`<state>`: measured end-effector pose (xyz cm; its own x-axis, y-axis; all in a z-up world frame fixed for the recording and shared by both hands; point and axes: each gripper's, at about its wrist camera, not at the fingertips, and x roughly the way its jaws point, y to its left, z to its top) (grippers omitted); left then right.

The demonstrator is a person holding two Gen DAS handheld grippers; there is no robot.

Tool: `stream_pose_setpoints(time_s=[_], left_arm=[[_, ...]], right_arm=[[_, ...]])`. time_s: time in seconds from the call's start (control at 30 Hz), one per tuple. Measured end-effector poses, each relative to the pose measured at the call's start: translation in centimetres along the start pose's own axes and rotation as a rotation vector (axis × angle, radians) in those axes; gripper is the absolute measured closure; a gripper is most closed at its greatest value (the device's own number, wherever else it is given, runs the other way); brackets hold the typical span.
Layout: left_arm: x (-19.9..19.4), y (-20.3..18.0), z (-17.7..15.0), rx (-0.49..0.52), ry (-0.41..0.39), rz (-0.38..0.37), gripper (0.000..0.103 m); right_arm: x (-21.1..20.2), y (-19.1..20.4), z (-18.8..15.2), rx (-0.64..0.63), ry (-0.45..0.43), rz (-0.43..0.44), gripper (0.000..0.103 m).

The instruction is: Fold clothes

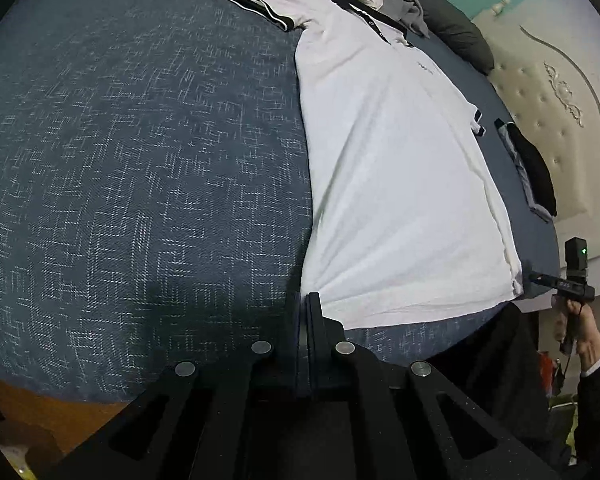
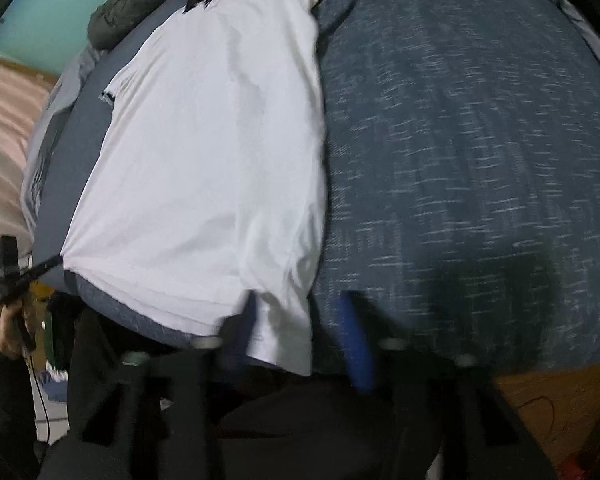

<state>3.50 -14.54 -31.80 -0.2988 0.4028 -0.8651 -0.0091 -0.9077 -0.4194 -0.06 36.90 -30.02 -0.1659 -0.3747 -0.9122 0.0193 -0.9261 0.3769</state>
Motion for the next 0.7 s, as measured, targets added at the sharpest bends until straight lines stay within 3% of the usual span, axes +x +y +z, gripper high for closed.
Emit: stream_pose_setpoints(time_s=[0.03, 0.1, 0.33, 0.5, 0.7], left_arm=[[0.0, 0.0, 0.0, -0.001, -0.001, -0.002, 0.100], [0.1, -0.2, 0.0, -0.002, -0.002, -0.007, 0.100], [0.0, -0.3, 0.0, 0.003, 0.015, -0.028, 0.100], [1.0, -0.5, -0.3, 0.006, 0.041, -0.024, 0.100], [1.5, -0.3, -0.5, -0.004, 0.065, -0.027, 0.100]], right_arm=[[-0.1, 0.0, -0.1, -0.003, -0.005, 0.004, 0.096], [-0.9, -0.3, -0.2, 0.004, -0.029, 0.031, 0.099], [-4.9, -3.8, -0.5, 0.085, -0.111, 0.093, 0.100], [-3.4, -6.5, -1.7, 0.166, -0.084, 0.079, 0.101], [-2.5, -5.5, -1.6, 0.125, -0.053, 0.048, 0.100]])
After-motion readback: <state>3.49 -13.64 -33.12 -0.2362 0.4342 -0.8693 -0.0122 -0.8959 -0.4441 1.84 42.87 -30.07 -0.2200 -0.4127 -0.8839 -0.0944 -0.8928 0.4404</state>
